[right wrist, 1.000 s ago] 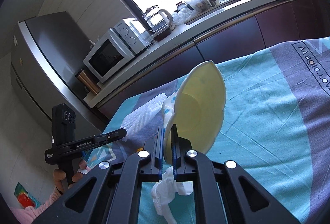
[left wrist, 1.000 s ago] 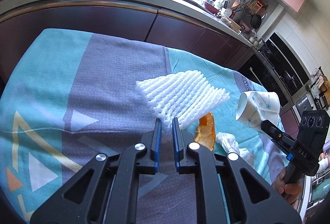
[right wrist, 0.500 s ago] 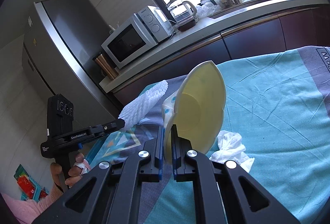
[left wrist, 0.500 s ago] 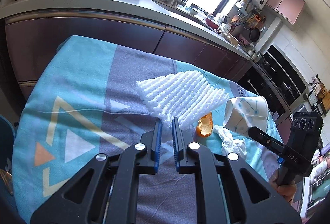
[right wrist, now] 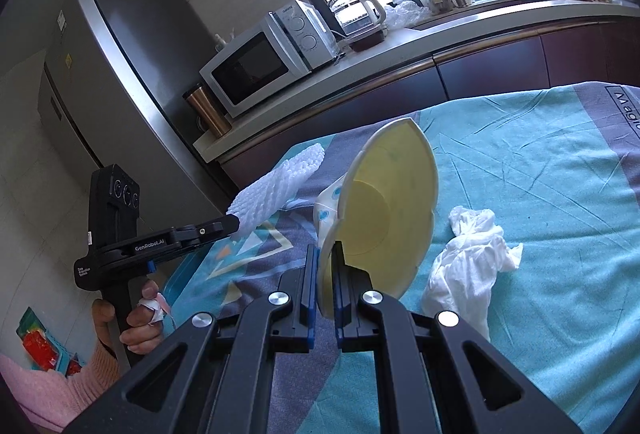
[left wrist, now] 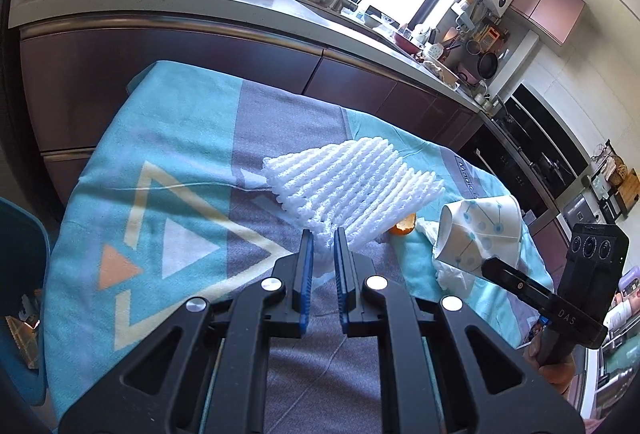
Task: Collect trash
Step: 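Lift the foam net and paper cup off the table with both tools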
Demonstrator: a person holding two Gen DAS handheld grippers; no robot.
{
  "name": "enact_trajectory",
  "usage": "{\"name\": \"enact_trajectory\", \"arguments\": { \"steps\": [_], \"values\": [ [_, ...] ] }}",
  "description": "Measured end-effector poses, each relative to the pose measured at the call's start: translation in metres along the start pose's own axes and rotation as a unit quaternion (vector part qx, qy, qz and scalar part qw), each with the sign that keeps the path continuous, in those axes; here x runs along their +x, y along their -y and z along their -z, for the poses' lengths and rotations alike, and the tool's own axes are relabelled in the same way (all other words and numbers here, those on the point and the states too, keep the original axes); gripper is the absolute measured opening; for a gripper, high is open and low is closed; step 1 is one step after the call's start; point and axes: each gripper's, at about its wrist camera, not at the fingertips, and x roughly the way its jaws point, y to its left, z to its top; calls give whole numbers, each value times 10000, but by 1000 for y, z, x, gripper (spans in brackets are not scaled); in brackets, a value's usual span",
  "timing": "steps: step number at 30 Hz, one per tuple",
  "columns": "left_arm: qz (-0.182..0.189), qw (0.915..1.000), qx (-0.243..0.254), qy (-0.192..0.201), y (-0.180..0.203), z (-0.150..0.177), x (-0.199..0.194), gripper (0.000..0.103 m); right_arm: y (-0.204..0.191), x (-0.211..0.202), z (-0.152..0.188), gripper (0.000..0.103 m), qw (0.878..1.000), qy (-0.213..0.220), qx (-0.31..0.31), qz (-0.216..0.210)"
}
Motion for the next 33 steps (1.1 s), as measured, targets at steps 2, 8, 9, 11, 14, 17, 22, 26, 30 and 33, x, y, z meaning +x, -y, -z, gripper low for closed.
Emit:
{"name": "enact_trajectory", "arguments": {
  "steps": [2,8,9,11,14,17,22,26,30,33],
  "values": [
    [-22,10000,8,24,-2,3,-4,11,-6,1,2,6,10000,-30,-47,-22],
    [-39,9999,-37,86,-11,14,-18,11,-26,7,7,6,9996,-112,-226,-108],
    [-37,9999,-56,87,-12,16,-21,11,-29,8,8,6,9995,-127,-249,-123],
    [-59,9999,-68,113,-17,18,-26,11,-35,11,8,6,9993,-154,-286,-162],
    [-94,9998,-78,184,-22,22,-36,11,-44,13,10,6,9991,-176,-340,-201],
    [-117,9996,-53,254,-27,26,-46,11,-50,16,12,6,9988,-199,-374,-227],
    [-79,9994,-27,321,-31,32,-60,11,-60,17,16,6,9987,-207,-406,-242],
    [-54,9992,-30,389,-32,35,-71,11,-66,18,19,6,9986,-205,-419,-241],
    [-54,9988,-15,483,-34,36,-82,11,-69,18,20,6,9983,-232,-446,-279],
    [-67,9983,-28,571,-39,40,-94,11,-75,21,21,6,9981,-249,-465,-308]
  ]
}}
